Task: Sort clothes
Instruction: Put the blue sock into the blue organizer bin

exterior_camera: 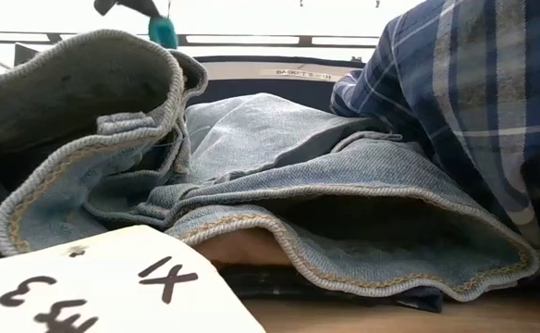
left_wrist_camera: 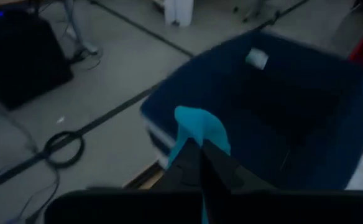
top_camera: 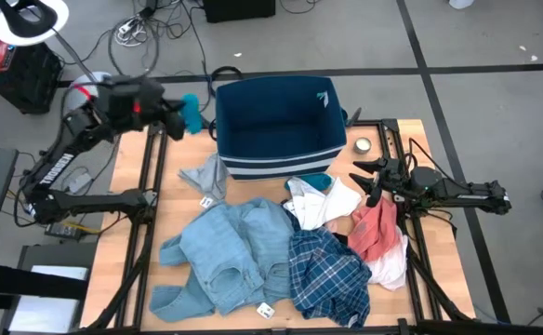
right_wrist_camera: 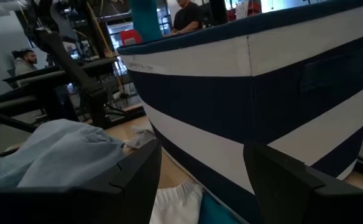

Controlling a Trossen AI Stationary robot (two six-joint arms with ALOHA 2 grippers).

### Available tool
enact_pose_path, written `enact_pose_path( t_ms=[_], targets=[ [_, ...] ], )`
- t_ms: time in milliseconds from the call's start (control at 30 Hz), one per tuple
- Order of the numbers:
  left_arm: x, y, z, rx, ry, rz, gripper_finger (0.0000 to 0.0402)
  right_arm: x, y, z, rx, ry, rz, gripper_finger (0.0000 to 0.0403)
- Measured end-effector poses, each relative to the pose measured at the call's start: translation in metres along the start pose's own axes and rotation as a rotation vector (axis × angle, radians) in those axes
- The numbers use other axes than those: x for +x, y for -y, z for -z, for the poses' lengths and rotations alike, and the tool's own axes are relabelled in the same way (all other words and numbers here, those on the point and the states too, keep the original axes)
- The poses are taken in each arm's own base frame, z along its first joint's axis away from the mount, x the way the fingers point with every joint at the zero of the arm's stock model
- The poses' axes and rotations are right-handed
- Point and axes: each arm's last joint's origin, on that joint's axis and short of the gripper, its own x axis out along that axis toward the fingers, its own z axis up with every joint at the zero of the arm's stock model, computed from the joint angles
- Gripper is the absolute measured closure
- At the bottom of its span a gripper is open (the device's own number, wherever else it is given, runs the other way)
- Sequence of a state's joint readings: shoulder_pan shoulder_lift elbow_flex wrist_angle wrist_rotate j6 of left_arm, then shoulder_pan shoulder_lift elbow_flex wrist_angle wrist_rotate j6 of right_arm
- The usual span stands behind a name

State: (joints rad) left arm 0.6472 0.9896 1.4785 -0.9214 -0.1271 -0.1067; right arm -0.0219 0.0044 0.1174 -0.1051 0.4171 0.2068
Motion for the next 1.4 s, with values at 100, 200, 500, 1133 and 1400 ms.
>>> enact_pose_path(
  t_ms=[100,200,500,1133,1400],
  targets=[
    [0.002,0.004,-0.019,-0.005,0.043,0.045,0.0401,0.0,0.0,0.0,0.0,0.0,0.0,0.0172],
    [0.013,0.008,-0.034,-0.004,0.053,0.105,0.0401,0.0,0.0,0.0,0.0,0.0,0.0,0.0172],
    [0.061,0.021,-0.059,0.001,-0.001,0.224,0.0401,0.0,0.0,0.0,0.0,0.0,0.0,0.0172],
    [0.108,0.034,-0.065,0.003,0.003,0.425,0.0385,0.0,0.0,0.0,0.0,0.0,0.0,0.0172],
    [0.108,0.034,-0.065,0.003,0.001,0.423,0.0363,0.0,0.0,0.0,0.0,0.0,0.0,0.0172]
  ],
)
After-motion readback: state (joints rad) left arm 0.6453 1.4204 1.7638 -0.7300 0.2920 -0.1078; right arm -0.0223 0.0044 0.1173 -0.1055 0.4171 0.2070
